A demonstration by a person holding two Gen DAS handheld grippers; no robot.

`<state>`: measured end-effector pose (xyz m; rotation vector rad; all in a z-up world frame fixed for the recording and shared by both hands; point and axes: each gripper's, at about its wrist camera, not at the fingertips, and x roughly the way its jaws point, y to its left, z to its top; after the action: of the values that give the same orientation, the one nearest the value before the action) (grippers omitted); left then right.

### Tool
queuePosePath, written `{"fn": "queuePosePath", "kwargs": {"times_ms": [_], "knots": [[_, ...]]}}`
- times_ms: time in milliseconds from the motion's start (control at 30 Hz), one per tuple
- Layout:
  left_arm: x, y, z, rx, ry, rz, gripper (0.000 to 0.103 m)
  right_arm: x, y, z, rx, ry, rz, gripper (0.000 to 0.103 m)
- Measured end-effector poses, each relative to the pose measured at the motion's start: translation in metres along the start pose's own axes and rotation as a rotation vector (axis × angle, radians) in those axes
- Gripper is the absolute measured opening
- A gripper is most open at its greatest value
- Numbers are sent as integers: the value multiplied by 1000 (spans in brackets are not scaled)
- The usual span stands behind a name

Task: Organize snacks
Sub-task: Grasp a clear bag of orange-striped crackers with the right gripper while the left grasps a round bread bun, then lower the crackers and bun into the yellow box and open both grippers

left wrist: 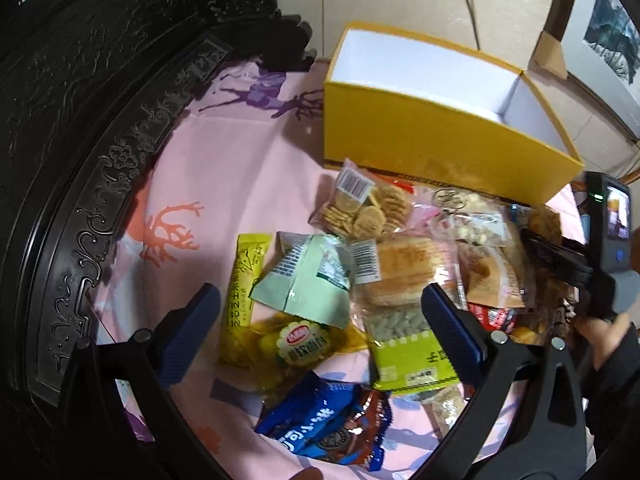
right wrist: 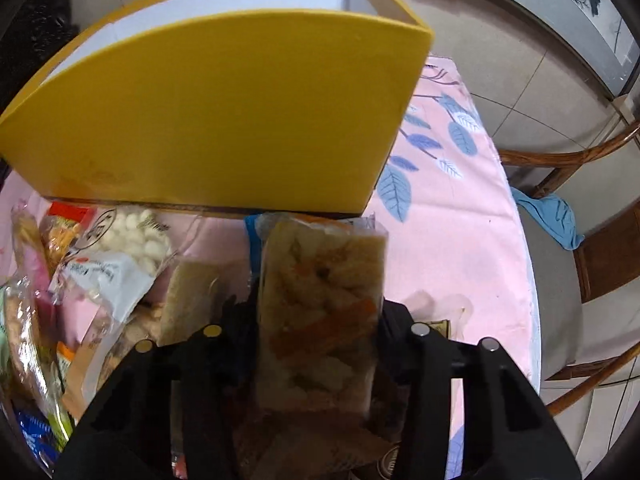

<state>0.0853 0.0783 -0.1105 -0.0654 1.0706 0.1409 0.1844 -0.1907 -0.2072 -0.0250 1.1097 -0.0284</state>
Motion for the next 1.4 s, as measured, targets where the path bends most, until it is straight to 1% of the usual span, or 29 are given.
{"fn": "queuePosePath", "kwargs": {"times_ms": [67,133,200,300,367,433,467,533,567,600,700,733,767,800,867,933,1000,1100,1267,1333,1400], "knots": [[12,-2,0,-8,32,-9,101,-8,-3,-10,9,14,39,48],[20,-10,0,-9,49,-27,101,-16,-4,-26,-10,33,62,48],[32,-24,2,21,53,-40,101,-26,-3,-45,-42,37,63,48],[51,-48,6,110,62,-43,101,-31,-6,-66,-52,43,85,48],[64,-60,10,129,102,-49,101,-34,-7,-70,-60,50,86,48],[72,-67,13,120,110,-45,101,-34,-7,-70,-58,53,84,48],[77,-74,15,127,112,-32,101,-34,-6,-70,-58,54,81,48],[91,-82,17,156,128,22,101,-35,-3,-65,-57,58,74,49],[97,-85,17,165,141,35,101,-34,-3,-64,-57,59,72,49],[110,-87,16,170,173,56,101,-35,-2,-65,-58,59,73,49],[122,-83,15,139,188,33,101,-38,-3,-64,-54,61,80,48],[122,-82,15,137,186,28,98,-35,-7,-62,-48,58,87,48],[118,-81,15,144,173,30,81,-36,-9,-62,-38,53,95,47],[115,-78,15,145,158,17,75,-35,-10,-60,-38,50,96,46],[105,-71,14,117,130,-12,67,-37,-12,-60,-39,33,96,46],[93,-60,12,67,102,-51,65,-48,-9,-59,-49,-5,89,46],[82,-49,9,13,93,-92,64,-60,-7,-56,-60,-42,91,46],[61,-41,7,-22,63,-123,63,-81,-4,-47,-72,-96,104,46],[22,-46,16,-41,-18,-181,63,-121,11,-34,-95,-171,167,46],[9,-56,27,-20,-51,-191,63,-137,23,-24,-117,-205,187,46],[-1,-68,48,6,-95,-187,63,-147,29,-9,-123,-238,191,46]]}}
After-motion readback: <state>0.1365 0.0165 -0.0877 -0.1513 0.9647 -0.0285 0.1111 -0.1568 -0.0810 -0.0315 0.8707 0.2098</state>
